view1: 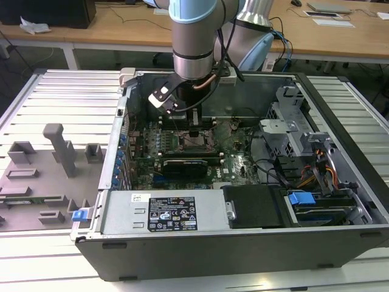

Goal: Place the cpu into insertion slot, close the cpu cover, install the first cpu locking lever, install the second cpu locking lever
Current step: 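Place the cpu into insertion slot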

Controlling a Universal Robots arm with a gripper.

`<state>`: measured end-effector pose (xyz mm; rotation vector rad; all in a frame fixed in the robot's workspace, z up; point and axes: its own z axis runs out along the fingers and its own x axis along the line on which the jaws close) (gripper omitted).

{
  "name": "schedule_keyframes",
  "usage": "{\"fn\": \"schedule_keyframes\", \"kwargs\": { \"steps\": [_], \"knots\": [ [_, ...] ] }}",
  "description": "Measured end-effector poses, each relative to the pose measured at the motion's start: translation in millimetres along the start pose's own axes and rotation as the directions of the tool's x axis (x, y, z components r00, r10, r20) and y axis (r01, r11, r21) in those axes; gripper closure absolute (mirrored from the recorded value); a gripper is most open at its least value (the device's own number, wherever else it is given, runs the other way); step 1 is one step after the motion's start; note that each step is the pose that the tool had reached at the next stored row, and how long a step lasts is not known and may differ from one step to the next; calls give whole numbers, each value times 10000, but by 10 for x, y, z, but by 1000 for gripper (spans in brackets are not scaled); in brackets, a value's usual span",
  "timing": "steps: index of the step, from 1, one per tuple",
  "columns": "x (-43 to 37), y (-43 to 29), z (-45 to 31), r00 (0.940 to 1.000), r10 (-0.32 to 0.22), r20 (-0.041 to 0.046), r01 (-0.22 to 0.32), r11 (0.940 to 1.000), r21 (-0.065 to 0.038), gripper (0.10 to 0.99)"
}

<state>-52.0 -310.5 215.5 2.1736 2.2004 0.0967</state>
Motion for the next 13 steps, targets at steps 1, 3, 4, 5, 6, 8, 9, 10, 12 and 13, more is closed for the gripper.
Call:
{"fn": "schedule_keyframes", "kwargs": {
  "steps": [1, 3, 4, 5, 6, 8, 9, 10, 12, 13],
  "knots": [
    [0, 0, 0, 10000, 1, -1, -1, 10000, 0, 980],
    [-23, 1, 0, 10000, 43, 1, -43, 10000, 11, 980],
    [-47, 2, 0, 9999, 105, 5, -105, 9999, 18, 980],
    [-66, 2, 0, 9999, 154, 10, -154, 9999, 25, 980],
    [-74, 3, 0, 9998, 183, 12, -183, 9998, 29, 980],
    [-83, 6, 2, 9996, 282, 19, -282, 9996, 31, 980],
    [-85, 8, 3, 9994, 338, 23, -338, 9994, 30, 980],
    [-87, 22, 4, 9992, 403, 29, -404, 9992, 31, 980],
    [-88, 63, 8, 9990, 436, 32, -436, 9990, 31, 980],
    [-88, 63, 7, 9990, 437, 36, -437, 9990, 31, 980]
  ]
}}
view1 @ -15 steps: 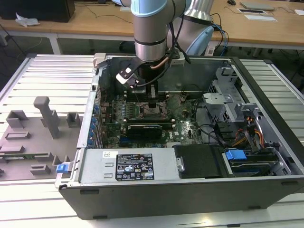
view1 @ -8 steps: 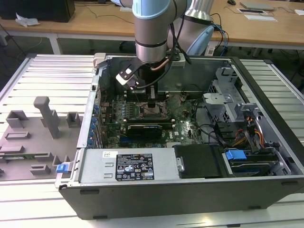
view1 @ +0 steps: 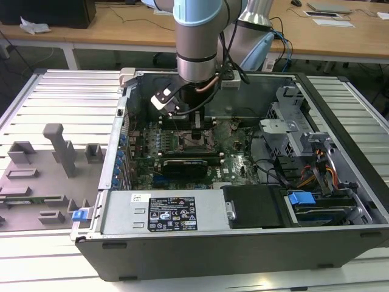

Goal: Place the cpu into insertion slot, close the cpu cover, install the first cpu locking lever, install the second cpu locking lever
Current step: 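Place the cpu into insertion slot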

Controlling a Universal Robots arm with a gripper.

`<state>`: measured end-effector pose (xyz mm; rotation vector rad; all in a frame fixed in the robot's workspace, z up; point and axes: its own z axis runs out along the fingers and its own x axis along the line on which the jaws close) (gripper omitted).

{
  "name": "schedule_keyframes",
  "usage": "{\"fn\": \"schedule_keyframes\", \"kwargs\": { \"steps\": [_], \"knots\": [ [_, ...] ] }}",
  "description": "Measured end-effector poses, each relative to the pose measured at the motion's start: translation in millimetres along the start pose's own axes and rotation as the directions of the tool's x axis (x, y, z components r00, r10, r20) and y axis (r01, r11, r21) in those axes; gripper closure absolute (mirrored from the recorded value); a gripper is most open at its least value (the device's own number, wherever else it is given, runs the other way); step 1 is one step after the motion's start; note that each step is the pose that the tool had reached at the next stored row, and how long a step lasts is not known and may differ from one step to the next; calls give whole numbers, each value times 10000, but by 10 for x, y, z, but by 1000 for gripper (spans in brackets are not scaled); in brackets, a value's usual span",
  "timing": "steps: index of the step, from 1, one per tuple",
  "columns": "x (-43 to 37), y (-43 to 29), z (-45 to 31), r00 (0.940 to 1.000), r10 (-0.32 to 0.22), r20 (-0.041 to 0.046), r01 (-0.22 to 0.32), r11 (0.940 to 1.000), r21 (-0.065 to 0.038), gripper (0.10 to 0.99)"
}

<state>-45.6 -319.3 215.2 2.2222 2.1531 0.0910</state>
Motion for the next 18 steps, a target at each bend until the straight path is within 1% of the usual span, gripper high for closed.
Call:
{"fn": "schedule_keyframes", "kwargs": {
  "steps": [1, 2, 3, 4, 5, 7, 9, 11, 18],
  "knots": [
    [1, 1, -4, 10000, 1, 8, -1, 10000, 1, 980],
    [1, 3, -26, 10000, 0, 9, 0, 10000, -1, 980],
    [1, 6, -74, 10000, 0, 9, 0, 10000, -1, 980],
    [2, 7, -97, 10000, 1, 10, -1, 10000, 0, 980],
    [2, 11, -149, 10000, 1, 9, -1, 10000, -1, 980],
    [3, 15, -205, 10000, 1, 9, -1, 10000, -2, 980],
    [4, 21, -281, 10000, 1, 10, -1, 10000, -3, 980],
    [4, 25, -333, 10000, 1, 10, -1, 10000, -3, 980],
    [4, 26, -344, 10000, 1, 9, -1, 10000, -3, 980]
  ]
}}
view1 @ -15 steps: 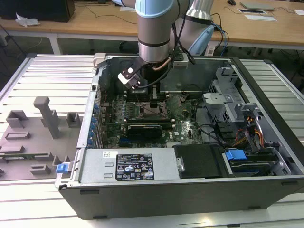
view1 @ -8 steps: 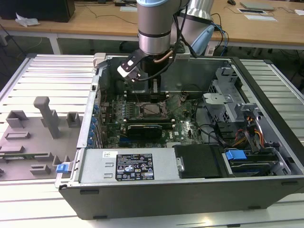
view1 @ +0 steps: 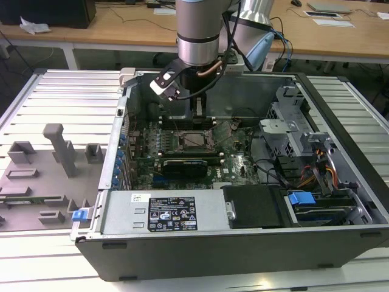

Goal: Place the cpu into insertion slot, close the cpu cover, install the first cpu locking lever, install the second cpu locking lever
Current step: 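Place the cpu into insertion slot, then close the cpu cover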

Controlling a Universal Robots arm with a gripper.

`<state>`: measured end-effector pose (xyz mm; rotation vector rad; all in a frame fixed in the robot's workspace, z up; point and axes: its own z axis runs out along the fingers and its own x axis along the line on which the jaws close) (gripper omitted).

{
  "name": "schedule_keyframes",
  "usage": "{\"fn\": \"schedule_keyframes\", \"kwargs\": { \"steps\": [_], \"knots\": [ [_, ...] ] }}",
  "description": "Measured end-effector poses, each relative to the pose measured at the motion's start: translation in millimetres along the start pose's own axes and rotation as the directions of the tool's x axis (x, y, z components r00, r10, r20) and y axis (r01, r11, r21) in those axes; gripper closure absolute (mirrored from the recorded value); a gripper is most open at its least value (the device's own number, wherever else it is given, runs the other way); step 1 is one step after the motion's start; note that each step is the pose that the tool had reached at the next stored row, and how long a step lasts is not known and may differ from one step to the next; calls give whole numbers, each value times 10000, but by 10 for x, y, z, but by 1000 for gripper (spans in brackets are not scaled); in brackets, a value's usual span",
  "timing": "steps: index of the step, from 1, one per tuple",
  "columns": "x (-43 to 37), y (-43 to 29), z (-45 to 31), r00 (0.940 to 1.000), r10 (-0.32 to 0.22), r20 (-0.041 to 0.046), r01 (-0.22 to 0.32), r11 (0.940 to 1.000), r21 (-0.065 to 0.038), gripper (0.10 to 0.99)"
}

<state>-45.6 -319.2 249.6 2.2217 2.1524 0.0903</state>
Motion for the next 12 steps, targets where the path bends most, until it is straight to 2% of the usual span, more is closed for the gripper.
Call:
{"fn": "schedule_keyframes", "kwargs": {
  "steps": [8, 12],
  "knots": [
    [-1, 0, -11, 10000, 0, 4, 0, 10000, 3, 980],
    [1, 6, -75, 10000, 0, 0, 0, 10000, 0, 980]
  ]
}}
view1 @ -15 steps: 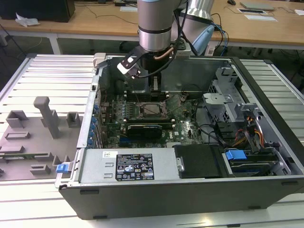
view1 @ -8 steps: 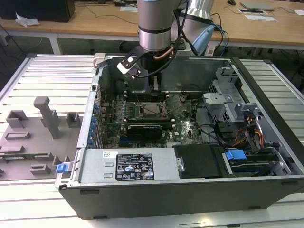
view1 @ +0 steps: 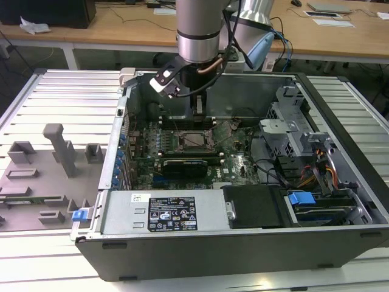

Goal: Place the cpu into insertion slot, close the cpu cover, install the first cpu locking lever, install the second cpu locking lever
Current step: 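Close the cpu cover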

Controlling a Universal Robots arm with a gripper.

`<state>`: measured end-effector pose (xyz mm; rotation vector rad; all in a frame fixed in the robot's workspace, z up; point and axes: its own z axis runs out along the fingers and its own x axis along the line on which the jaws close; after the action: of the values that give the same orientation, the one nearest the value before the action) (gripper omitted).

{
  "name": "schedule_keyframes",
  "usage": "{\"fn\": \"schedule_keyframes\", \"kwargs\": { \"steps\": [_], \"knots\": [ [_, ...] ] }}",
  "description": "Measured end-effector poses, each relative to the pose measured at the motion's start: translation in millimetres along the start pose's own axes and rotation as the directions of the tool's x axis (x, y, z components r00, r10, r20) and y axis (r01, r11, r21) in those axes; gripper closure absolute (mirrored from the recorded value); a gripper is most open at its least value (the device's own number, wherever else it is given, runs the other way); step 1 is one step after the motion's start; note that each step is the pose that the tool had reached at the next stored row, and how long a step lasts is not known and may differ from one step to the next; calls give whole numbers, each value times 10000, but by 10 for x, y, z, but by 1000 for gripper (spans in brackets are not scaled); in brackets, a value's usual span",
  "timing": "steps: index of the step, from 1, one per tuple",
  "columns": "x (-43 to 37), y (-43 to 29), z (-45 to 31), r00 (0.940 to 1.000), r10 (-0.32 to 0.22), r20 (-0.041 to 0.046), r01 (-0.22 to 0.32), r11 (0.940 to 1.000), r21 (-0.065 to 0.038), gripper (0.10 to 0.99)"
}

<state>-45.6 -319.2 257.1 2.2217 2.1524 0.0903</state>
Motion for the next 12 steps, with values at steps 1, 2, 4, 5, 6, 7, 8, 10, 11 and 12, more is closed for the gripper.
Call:
{"fn": "schedule_keyframes", "kwargs": {
  "steps": [1, 2, 4, 5, 6, 7, 8, 10, 11, 12],
  "knots": [
    [0, 0, -1, 10000, 0, -1, 0, 10000, 0, 980],
    [0, 9, -2, 10000, -2, 0, 2, 10000, 1, 980],
    [1, 40, 1, 10000, 0, 0, 0, 10000, 2, 980],
    [2, 55, 2, 10000, 0, -1, 0, 10000, 2, 980],
    [2, 66, 2, 10000, 0, 0, 0, 10000, 3, 980],
    [3, 84, 4, 10000, 0, -1, 0, 10000, 4, 980],
    [3, 104, 5, 10000, 0, 0, 0, 10000, 6, 980],
    [5, 147, 9, 10000, -1, -1, 1, 10000, 9, 980],
    [5, 160, 10, 10000, 0, -1, 0, 10000, 11, 980],
    [5, 171, 10, 10000, 0, 0, 0, 10000, 12, 980]
  ]
}}
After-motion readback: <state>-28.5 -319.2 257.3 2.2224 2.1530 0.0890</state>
